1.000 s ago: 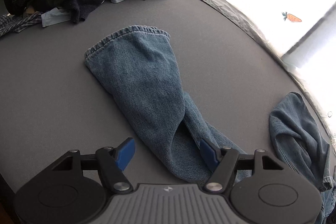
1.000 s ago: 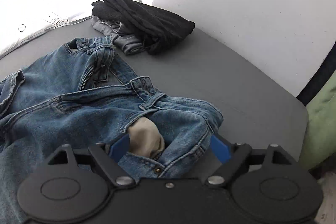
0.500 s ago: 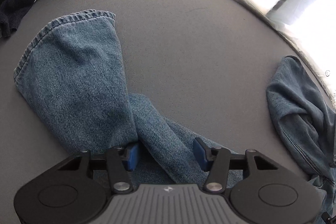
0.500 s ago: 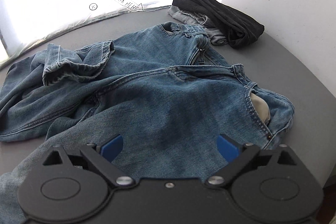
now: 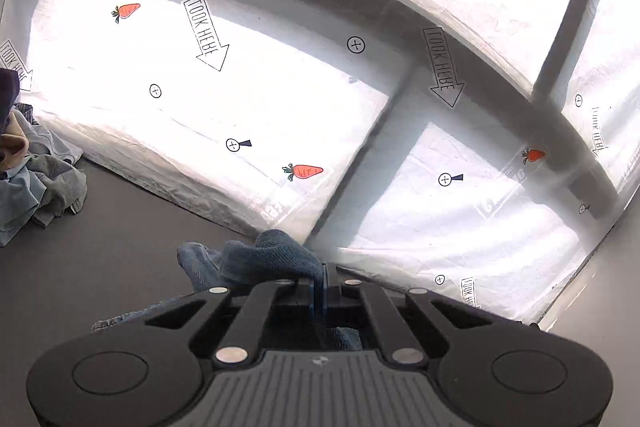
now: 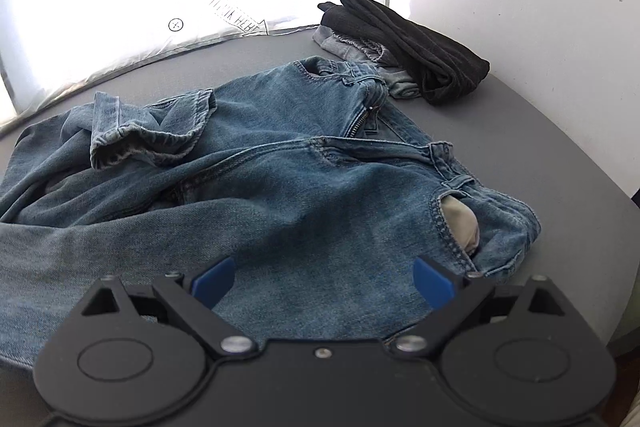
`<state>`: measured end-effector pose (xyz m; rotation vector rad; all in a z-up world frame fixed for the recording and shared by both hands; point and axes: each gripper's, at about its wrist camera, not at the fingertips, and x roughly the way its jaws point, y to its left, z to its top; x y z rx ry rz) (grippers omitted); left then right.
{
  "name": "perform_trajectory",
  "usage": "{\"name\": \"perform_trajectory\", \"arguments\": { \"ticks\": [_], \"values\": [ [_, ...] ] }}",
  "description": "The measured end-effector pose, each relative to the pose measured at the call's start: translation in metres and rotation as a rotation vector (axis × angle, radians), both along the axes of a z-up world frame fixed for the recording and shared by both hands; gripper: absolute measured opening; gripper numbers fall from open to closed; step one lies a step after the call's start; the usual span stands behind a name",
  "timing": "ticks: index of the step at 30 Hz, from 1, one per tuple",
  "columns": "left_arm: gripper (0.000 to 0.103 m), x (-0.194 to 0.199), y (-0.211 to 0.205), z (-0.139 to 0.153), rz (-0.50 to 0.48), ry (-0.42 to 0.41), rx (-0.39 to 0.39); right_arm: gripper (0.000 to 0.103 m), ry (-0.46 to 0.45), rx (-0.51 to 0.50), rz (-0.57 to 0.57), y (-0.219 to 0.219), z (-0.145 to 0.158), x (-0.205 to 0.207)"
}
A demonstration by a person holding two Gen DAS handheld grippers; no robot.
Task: Fold clothes
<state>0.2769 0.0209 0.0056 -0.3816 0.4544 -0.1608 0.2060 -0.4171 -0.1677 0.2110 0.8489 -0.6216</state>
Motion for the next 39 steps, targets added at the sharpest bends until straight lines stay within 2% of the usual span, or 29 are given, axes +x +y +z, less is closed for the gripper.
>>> {"name": "perform_trajectory", "arguments": {
  "ticks": [1,3,5,7,8,9,10,11,12,15,18,21,22,25,28,31,34,35,36,37,38,39],
  "values": [
    [0.003,-0.012,-0.004,0.001,0.017,0.009,0.03,0.097,0.002,0.004,0.0,-0.001,-0.001,-0.001],
    [0.003,-0.032,-0.003,-0.014,0.076,0.099,0.073,0.097,0.007,0.02,0.0,-0.004,-0.003,-0.002],
    [0.004,-0.046,0.014,-0.05,0.17,0.284,0.048,0.097,0.012,0.041,0.003,-0.005,-0.007,-0.004],
    [0.006,-0.059,0.046,-0.094,0.313,0.535,-0.063,0.097,0.022,0.053,0.017,-0.006,-0.01,-0.005],
    [0.006,-0.068,0.066,-0.121,0.382,0.676,-0.16,0.097,0.029,0.057,0.025,-0.005,-0.012,-0.005],
    [0.006,-0.078,0.083,-0.143,0.441,0.771,-0.256,0.097,0.035,0.063,0.036,-0.004,-0.013,-0.005],
    [0.006,-0.091,0.097,-0.158,0.5,0.814,-0.329,0.097,0.04,0.067,0.051,-0.004,-0.014,-0.004],
    [0.006,-0.102,0.106,-0.164,0.546,0.814,-0.354,0.097,0.044,0.066,0.064,-0.003,-0.014,-0.003],
    [0.007,-0.107,0.11,-0.161,0.566,0.786,-0.322,0.097,0.048,0.064,0.076,-0.002,-0.014,-0.002],
    [0.024,-0.108,0.112,-0.141,0.572,0.673,-0.132,0.097,0.055,0.048,0.109,0.001,-0.013,0.003],
    [0.032,-0.084,0.108,-0.136,0.481,0.609,-0.012,0.097,0.063,0.052,0.127,0.002,-0.015,0.01],
    [0.042,-0.052,0.103,-0.138,0.35,0.582,0.04,0.097,0.074,0.06,0.154,0.008,-0.017,0.017],
    [0.05,-0.039,0.098,-0.141,0.311,0.578,0.068,0.097,0.077,0.057,0.167,0.011,-0.017,0.018],
    [0.063,-0.005,0.086,-0.152,0.186,0.572,0.162,0.097,0.079,0.04,0.194,0.018,-0.016,0.017],
    [0.069,0.027,0.08,-0.169,0.139,0.589,0.261,0.097,0.078,0.039,0.18,0.017,-0.014,0.011],
    [0.069,0.052,0.084,-0.182,0.107,0.617,0.275,0.097,0.083,0.044,0.124,0.01,-0.014,0.005],
    [0.068,0.067,0.096,-0.187,0.088,0.617,0.197,0.097,0.088,0.053,0.062,0.003,-0.015,0.001],
    [0.065,0.069,0.099,-0.187,0.086,0.61,0.179,0.097,0.089,0.061,0.043,0.001,-0.016,0.0],
    [0.05,0.07,0.101,-0.186,0.095,0.603,0.169,0.097,0.09,0.072,0.026,-0.001,-0.017,0.0],
    [0.026,0.069,0.103,-0.186,0.117,0.597,0.162,0.097,0.091,0.084,0.009,-0.003,-0.018,0.0],
    [0.014,0.068,0.106,-0.185,0.147,0.592,0.143,0.097,0.093,0.089,-0.002,-0.004,-0.018,0.0],
    [0.01,0.064,0.109,-0.184,0.165,0.577,0.112,0.097,0.096,0.092,-0.01,-0.004,-0.019,0.0]
  ]
}}
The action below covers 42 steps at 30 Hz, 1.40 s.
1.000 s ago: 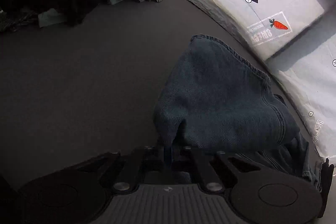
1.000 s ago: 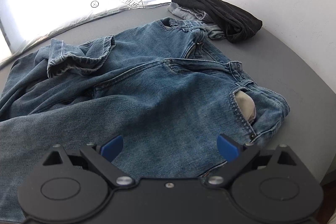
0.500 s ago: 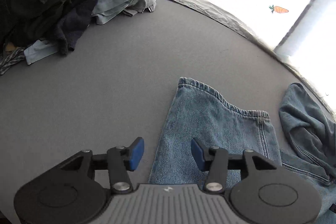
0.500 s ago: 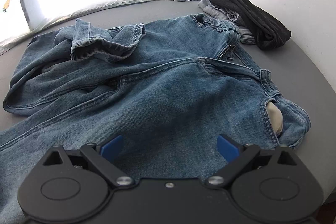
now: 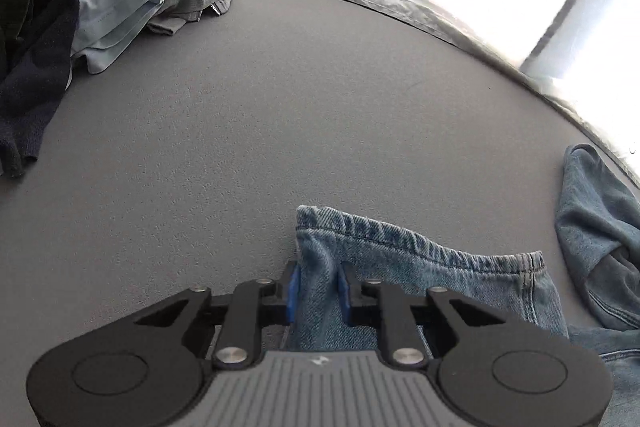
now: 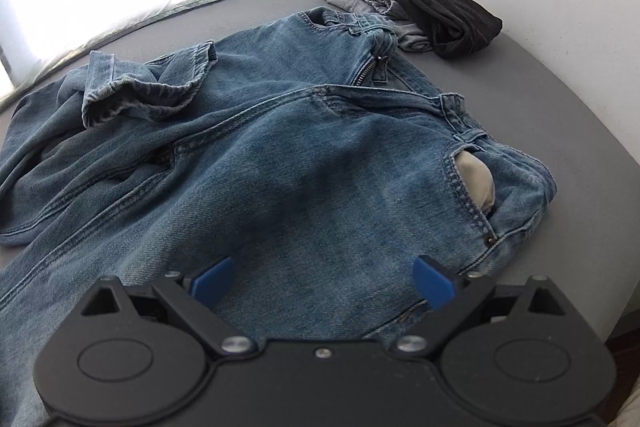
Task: Fold clothes
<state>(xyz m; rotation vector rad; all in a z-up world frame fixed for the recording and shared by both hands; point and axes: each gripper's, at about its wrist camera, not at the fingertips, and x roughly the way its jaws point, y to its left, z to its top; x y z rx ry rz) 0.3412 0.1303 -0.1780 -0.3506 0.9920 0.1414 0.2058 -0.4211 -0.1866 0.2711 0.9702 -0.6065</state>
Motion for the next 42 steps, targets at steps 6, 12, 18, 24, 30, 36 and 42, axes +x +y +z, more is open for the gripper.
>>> {"name": "perform_trajectory", "arguments": {
  "ticks": [6,12,18,24,30,36,42],
  "values": [
    [0.006,-0.043,0.029,0.05,0.253,-0.187,0.031,0.097,0.011,-0.014,0.041,0.008,0.0,0.001],
    [0.007,-0.125,0.104,0.088,0.676,-0.246,0.071,0.097,0.004,-0.016,0.021,0.002,0.001,-0.001],
    [0.009,-0.16,0.11,0.036,0.707,-0.027,0.111,0.097,0.009,0.011,0.01,-0.006,-0.004,0.001],
    [0.012,-0.16,0.094,0.018,0.65,0.023,0.171,0.097,-0.023,0.012,-0.094,-0.03,-0.003,-0.015],
    [0.019,-0.154,0.09,0.013,0.622,0.046,0.203,0.091,-0.045,-0.028,-0.286,-0.079,-0.009,-0.041],
    [0.036,-0.146,0.076,0.008,0.599,0.025,0.262,0.073,-0.107,0.08,-0.335,-0.113,-0.026,-0.056],
    [0.006,-0.144,0.077,0.011,0.67,0.045,0.294,0.032,-0.118,0.033,-0.219,-0.105,-0.022,-0.049]
  ]
}}
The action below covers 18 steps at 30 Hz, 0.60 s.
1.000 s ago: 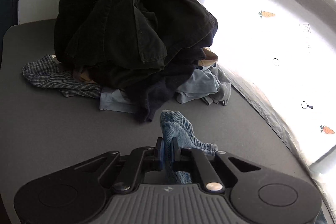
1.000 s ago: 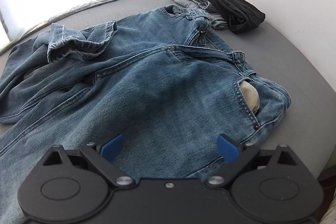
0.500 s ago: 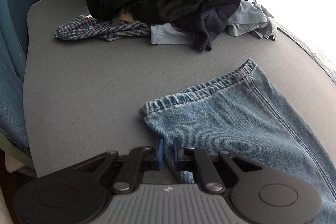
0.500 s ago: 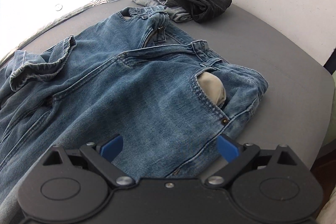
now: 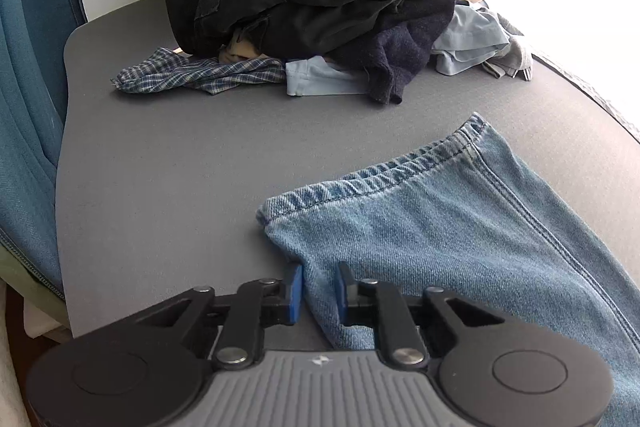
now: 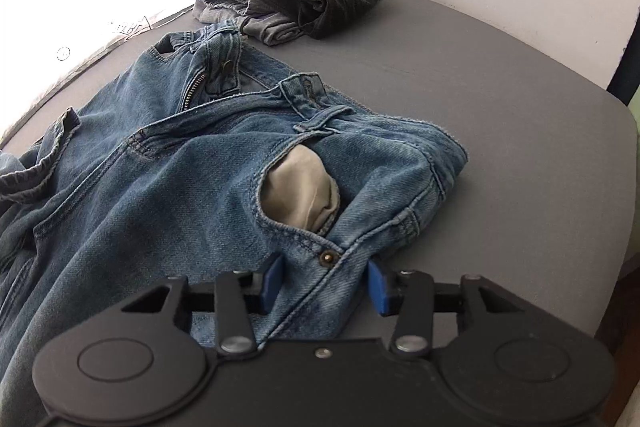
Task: Fold clothes
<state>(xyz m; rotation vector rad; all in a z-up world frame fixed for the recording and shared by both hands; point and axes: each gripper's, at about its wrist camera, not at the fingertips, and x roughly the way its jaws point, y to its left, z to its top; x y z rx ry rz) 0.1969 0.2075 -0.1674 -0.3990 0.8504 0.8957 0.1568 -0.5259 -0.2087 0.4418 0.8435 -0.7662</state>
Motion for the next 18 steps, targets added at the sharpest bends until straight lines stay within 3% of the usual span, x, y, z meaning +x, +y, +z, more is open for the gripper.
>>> {"name": "perform_trajectory", "arguments": {
  "ticks": [3,8,11,15,18],
  "values": [
    [0.003,-0.009,0.007,0.007,0.029,-0.048,-0.058,0.021,-0.042,-0.035,0.004,-0.005,0.013,-0.009],
    [0.004,-0.038,0.0,0.033,0.033,-0.116,-0.098,0.021,-0.087,-0.139,0.04,-0.013,0.052,-0.027],
    [0.004,-0.062,-0.004,0.034,0.058,-0.109,-0.116,0.021,-0.087,-0.197,0.064,-0.01,0.071,-0.033],
    [0.008,-0.078,-0.007,0.005,0.027,-0.038,-0.12,0.024,0.037,-0.201,0.088,-0.013,0.051,-0.028],
    [0.016,-0.076,-0.018,0.005,-0.054,0.024,-0.045,0.031,0.184,-0.161,0.074,-0.018,0.017,-0.022]
  ]
}}
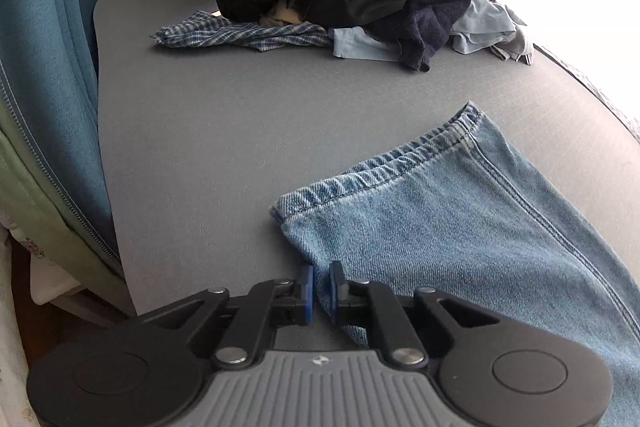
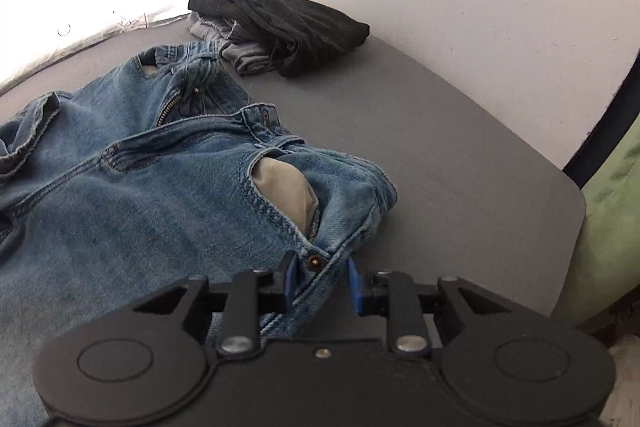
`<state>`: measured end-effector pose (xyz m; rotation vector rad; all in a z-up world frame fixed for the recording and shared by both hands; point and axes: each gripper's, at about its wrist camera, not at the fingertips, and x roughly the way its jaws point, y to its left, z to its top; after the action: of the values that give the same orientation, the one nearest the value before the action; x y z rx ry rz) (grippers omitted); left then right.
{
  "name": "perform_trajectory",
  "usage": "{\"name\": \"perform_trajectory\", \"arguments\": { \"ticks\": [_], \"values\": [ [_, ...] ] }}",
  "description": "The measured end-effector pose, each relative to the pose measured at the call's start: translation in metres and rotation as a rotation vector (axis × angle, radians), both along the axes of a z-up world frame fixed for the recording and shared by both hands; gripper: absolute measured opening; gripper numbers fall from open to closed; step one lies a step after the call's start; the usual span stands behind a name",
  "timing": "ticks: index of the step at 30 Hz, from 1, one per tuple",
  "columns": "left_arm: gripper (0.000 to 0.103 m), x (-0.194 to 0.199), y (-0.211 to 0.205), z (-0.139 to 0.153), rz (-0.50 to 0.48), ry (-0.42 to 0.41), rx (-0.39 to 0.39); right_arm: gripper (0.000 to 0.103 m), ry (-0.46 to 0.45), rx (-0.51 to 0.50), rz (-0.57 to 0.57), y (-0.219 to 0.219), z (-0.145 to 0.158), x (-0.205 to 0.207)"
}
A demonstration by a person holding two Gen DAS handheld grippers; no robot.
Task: Fold clothes
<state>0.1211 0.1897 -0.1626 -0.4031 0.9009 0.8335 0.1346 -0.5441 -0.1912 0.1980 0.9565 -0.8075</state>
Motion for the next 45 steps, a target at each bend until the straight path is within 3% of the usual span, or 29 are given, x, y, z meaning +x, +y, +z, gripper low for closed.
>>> {"name": "perform_trajectory", "arguments": {
  "ticks": [2,4,7,8,9,14,16,22,26,28,30,34,37,41,45],
  "values": [
    [0.027,0.003,-0.005,0.007,-0.03,0.028,0.023,0.042,0.022,-0.036,0.012,0.005,0.0,-0.002],
    [0.037,0.001,-0.008,0.017,-0.036,-0.011,0.006,0.051,0.023,-0.092,0.034,0.01,0.007,-0.002],
    [0.048,0.006,-0.02,0.031,-0.058,-0.049,0.009,0.062,-0.017,-0.105,0.056,0.012,0.021,0.0],
    [0.049,0.011,-0.026,0.034,-0.075,-0.054,0.018,0.07,-0.038,-0.105,0.057,0.013,0.025,0.001],
    [0.052,0.019,-0.035,0.038,-0.107,-0.058,0.031,0.081,-0.057,-0.104,0.06,0.016,0.029,0.003],
    [0.056,0.068,-0.087,0.048,-0.374,-0.061,0.103,0.1,-0.16,-0.033,0.166,0.042,0.038,0.027],
    [0.062,0.085,-0.114,0.051,-0.487,-0.069,0.136,0.102,-0.177,0.001,0.251,0.057,0.033,0.047],
    [0.068,0.131,-0.205,0.054,-0.81,-0.111,0.2,0.103,-0.217,0.076,0.403,0.092,0.027,0.1],
    [0.068,0.152,-0.255,0.046,-0.961,-0.1,0.209,0.102,-0.324,0.237,0.471,0.095,0.033,0.131],
    [0.068,0.159,-0.273,0.041,-1.033,-0.077,0.237,0.101,-0.384,0.385,0.46,0.089,0.03,0.149],
    [0.068,0.164,-0.29,0.037,-1.097,-0.056,0.261,0.093,-0.429,0.507,0.421,0.083,0.026,0.164],
    [0.068,0.165,-0.326,0.031,-1.254,-0.039,0.342,0.079,-0.401,0.571,0.369,0.081,0.016,0.19],
    [0.068,0.166,-0.352,0.027,-1.37,-0.042,0.367,0.056,-0.407,0.672,0.333,0.075,0.004,0.2],
    [0.068,0.174,-0.375,0.028,-1.46,-0.065,0.353,0.015,-0.411,0.748,0.295,0.075,-0.005,0.208],
    [0.068,0.181,-0.397,0.034,-1.538,-0.119,0.374,0.007,-0.473,0.764,0.341,0.079,0.01,0.206]
  ]
}}
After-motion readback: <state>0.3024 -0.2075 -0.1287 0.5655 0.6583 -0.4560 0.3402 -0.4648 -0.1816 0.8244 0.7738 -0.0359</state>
